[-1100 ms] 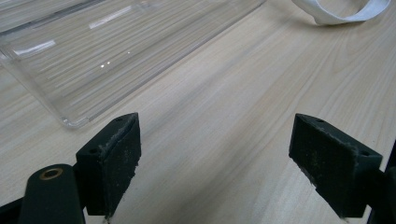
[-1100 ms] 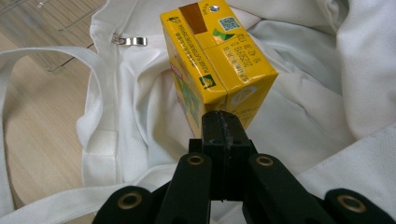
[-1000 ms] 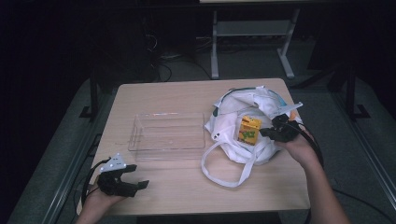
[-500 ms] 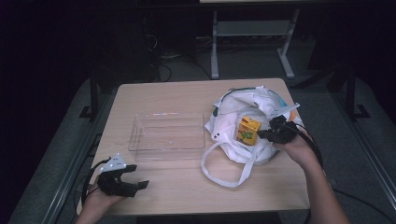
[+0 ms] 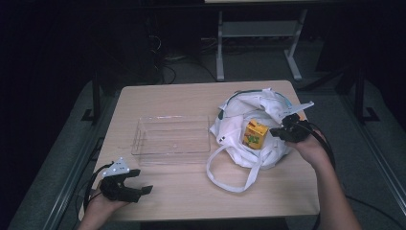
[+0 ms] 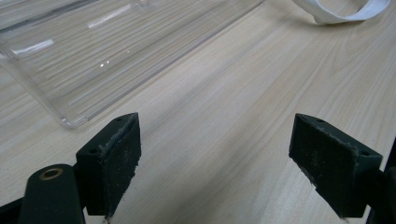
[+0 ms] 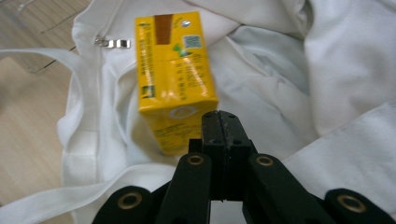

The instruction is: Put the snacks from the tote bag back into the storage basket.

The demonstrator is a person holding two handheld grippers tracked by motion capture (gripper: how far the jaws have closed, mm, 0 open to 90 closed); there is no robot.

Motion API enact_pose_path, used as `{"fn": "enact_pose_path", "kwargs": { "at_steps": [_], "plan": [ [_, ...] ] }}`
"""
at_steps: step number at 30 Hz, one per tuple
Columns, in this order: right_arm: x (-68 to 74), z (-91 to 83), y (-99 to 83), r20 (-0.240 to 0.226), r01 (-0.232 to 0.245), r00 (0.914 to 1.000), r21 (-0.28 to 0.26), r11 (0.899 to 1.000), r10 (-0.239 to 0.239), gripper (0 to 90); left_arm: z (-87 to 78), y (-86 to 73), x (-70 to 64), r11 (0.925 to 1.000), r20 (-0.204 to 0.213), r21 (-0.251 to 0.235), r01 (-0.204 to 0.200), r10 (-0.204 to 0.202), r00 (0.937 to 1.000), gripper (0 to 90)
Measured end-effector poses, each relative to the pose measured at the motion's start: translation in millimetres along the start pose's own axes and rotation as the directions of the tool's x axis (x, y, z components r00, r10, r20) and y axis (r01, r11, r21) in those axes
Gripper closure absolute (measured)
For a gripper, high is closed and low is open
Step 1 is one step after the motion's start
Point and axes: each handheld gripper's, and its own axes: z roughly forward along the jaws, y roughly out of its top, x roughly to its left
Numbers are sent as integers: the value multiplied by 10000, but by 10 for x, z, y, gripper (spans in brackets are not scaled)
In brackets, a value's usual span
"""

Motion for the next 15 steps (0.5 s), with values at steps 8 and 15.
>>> {"fn": "enact_pose_path", "kwargs": {
  "at_steps": [8, 15],
  "plan": [
    [-78, 132, 30, 32, 43, 10000, 116, 9999, -43, 898, 9, -3, 2, 10000, 23, 53, 37, -37, 10000, 163],
    [-64, 162, 4, -4, 12, 10000, 223, 9998, -12, 898, 2, -4, 3, 10000, 10, 40, -4, 4, 10000, 163]
  ]
}}
